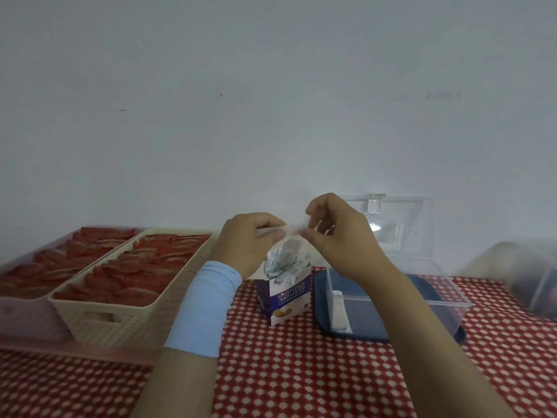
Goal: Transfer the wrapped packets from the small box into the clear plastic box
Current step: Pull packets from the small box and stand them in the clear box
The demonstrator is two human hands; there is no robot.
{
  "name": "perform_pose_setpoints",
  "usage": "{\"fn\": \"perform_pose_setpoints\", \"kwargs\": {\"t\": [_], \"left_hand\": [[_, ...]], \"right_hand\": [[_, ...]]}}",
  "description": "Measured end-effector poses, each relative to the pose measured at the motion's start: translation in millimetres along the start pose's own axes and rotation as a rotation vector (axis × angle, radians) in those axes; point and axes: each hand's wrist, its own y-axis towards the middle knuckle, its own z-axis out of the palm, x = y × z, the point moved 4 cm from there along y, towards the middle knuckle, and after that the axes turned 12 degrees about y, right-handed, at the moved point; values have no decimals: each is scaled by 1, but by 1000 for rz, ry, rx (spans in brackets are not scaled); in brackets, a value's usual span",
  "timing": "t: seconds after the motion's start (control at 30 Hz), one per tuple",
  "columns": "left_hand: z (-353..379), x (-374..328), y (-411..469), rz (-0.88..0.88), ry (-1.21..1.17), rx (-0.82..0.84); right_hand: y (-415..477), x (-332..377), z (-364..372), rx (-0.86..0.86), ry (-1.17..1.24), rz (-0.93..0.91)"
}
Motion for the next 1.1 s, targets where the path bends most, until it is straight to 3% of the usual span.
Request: {"fn": "perform_pose_setpoints", "kwargs": {"t": [0.1,0.2,0.27,0.4,0.6,0.83,1.1], "left_hand": [[-10,12,0,-125,-145,-126],[-16,18,0,-233,-277,-117],[-15,19,-1,-269,-325,-83],[-11,16,-3,-289,-347,-32],[-15,12,-3,-255,-341,-88],[0,-8,-9,-207,-579,246],[0,-17,-12,-162,-759,378]], "right_hand": [[0,-2,-4,110,-133,36],[-9,-2,11,426,-225,140],[-12,-5,22,494,-320,151],[-8,-11,24,322,-261,190],[-2,13,3,-54,438,222],[-6,11,10,-46,501,346],[-5,7,15,-39,651,418]]}}
